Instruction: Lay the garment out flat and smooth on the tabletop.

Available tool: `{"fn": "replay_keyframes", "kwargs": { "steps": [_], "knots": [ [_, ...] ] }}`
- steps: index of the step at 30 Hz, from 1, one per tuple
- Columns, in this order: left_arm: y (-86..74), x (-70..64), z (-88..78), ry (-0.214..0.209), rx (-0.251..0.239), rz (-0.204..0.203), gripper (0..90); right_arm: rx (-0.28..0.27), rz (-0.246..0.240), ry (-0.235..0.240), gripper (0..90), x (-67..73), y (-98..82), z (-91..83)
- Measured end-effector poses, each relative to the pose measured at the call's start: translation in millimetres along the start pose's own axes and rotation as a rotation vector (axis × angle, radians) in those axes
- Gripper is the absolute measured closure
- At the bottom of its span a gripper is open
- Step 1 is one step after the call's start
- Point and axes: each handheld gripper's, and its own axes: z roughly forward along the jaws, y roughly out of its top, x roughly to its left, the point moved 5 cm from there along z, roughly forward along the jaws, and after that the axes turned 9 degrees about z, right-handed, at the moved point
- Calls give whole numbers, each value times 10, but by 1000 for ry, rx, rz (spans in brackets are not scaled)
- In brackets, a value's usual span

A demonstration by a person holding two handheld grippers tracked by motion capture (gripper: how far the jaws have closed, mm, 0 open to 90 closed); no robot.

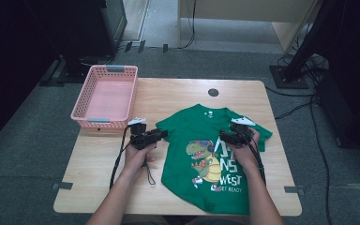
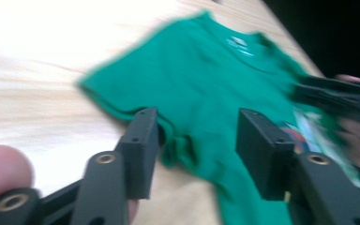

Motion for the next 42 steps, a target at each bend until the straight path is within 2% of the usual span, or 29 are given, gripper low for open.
{"fn": "replay_keyframes", "kwargs": {
  "steps": [1,2,3,5,6,8,11,13,15,16,19,21,23,28,32,33,34,36,38,40,42],
  "knots": [
    [19,-4,-3,53,-11,20,463,0,1,0,271,0,0,0],
    [33,-11,-3,82,-18,29,455,0,0,0,271,0,0,0],
    [52,-20,2,131,-31,38,452,0,0,0,271,0,0,0],
    [70,-30,53,253,-12,80,456,0,0,0,271,0,0,0],
    [82,-45,79,264,-14,88,456,0,0,0,271,0,0,0],
    [97,-77,136,262,-9,104,456,0,0,0,271,0,0,0],
    [83,-112,256,291,47,174,456,0,0,0,271,0,0,0],
    [66,-116,302,303,71,196,456,0,0,0,270,0,0,0],
    [33,-97,347,342,107,220,456,0,-4,0,267,0,1,1],
    [26,-82,367,351,125,213,456,0,-4,0,263,3,3,4],
    [47,-67,391,395,140,220,455,2,-8,0,258,28,20,28],
    [62,-56,406,409,140,212,455,3,-15,7,258,46,34,48],
    [78,-38,419,423,139,220,451,4,-20,13,258,57,48,66],
    [152,62,476,443,136,193,450,7,-32,24,256,83,91,118],
    [221,84,526,472,166,184,452,9,-34,27,255,120,142,182],
    [237,68,531,475,181,171,460,9,-39,31,256,128,157,201],
    [258,44,528,480,198,172,502,8,-45,34,255,137,172,220],
    [322,-17,472,487,156,193,507,9,-55,39,256,151,199,251],
    [368,-59,421,470,121,195,455,8,-61,42,256,164,224,281],
    [385,-97,391,443,110,204,443,10,-60,45,255,174,244,305],
    [366,-141,378,433,95,240,437,8,-61,43,255,182,264,330]
  ]
}}
